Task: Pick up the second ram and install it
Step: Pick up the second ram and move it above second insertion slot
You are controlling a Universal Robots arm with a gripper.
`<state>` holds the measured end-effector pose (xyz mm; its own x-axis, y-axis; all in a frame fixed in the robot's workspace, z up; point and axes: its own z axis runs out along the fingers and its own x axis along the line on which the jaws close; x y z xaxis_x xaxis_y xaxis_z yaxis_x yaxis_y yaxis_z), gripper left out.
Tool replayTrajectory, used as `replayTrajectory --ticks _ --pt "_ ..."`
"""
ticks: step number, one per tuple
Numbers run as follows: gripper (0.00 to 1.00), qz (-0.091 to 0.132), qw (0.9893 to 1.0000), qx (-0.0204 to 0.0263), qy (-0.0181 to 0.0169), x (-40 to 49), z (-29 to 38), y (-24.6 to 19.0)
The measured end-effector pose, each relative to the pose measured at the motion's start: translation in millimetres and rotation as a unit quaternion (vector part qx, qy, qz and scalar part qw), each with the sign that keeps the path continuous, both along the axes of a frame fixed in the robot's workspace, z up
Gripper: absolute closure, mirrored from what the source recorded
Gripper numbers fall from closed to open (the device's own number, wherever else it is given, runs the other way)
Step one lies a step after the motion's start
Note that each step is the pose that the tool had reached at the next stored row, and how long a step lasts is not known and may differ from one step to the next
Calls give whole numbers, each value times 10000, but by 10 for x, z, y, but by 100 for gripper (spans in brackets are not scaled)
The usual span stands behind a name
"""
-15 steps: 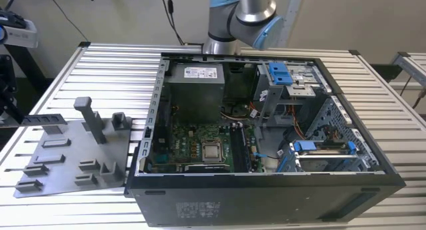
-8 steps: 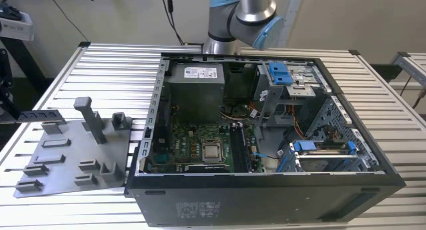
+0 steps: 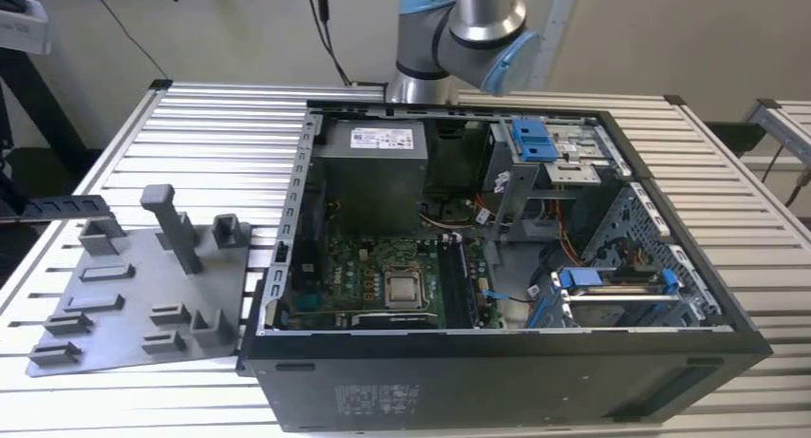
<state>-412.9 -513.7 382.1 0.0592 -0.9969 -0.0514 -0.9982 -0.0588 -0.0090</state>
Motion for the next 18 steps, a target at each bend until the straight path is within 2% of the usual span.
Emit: replayTrajectory --ticks 8,14,18 --pt "86 0 10000 0 0 0 134 0" --pt "86 1 10000 0 0 2 137 0" --pt "86 0 10000 -1 8 77 137 0"
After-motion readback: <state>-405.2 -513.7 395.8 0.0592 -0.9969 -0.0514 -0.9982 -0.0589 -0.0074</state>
